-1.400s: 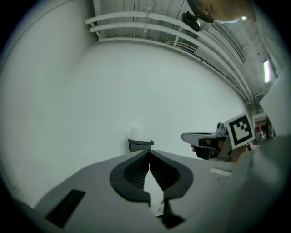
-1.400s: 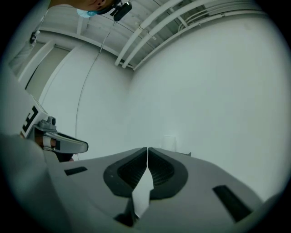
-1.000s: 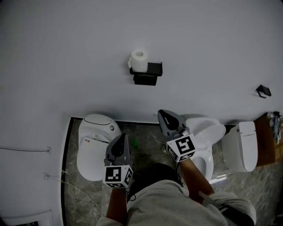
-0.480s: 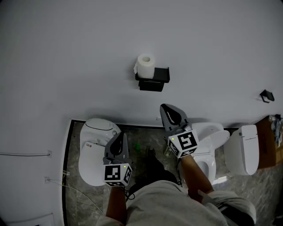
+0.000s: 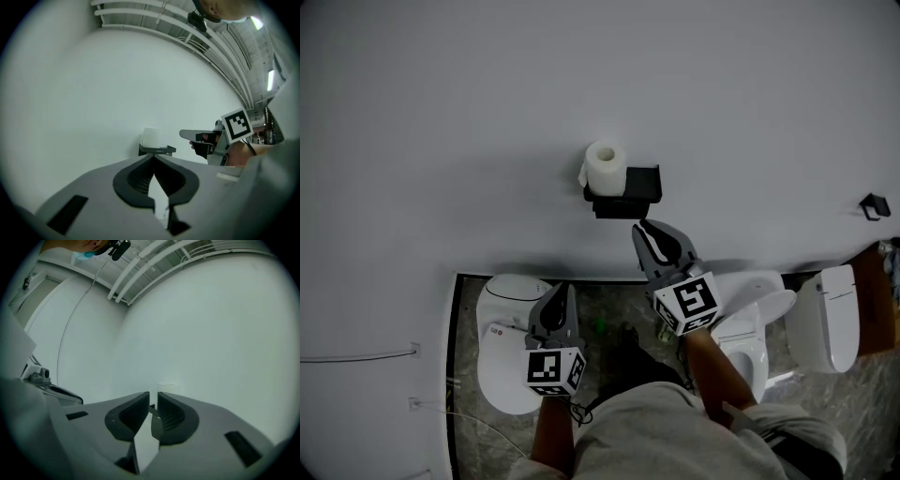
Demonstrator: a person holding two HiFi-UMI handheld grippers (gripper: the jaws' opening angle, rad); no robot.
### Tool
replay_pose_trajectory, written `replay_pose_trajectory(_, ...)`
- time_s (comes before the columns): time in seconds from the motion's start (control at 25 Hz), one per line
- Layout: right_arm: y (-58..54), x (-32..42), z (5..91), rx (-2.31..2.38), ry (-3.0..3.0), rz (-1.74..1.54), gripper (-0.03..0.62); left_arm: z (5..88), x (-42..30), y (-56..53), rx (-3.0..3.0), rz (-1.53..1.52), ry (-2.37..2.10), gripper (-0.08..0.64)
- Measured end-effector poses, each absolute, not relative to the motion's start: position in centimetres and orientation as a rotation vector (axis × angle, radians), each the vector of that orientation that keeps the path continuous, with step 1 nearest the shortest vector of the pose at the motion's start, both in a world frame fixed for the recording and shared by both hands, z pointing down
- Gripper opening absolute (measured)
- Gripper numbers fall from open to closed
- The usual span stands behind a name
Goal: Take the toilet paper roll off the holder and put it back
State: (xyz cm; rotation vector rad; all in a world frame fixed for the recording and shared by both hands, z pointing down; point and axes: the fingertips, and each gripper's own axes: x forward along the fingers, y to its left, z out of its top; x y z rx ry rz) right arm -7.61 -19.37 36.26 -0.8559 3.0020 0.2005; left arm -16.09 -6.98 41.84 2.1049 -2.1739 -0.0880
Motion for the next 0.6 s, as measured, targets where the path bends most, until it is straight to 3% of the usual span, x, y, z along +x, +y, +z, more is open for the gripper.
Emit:
replay_pose_trajectory(0.08,-20.2,-8.4,36.4,-0.844,3.014,0.2,0.106,41.9,-16.5,-8.0,2.108,-0.087,-2.169,0.011)
replay_pose_trajectory(0.36,-22.5,-10.9,36.4,-0.818,3.028,0.174,0.131,41.9,-18.4,-10.4,2.098,-0.083,-2.168,0.011)
replay_pose_trajectory(0.6,-23.9,-12.8,36.4,-0.803,3.041,0.141,0.195,42.1,-20.0,-10.9,2.068,-0.082,-2.186,0.01)
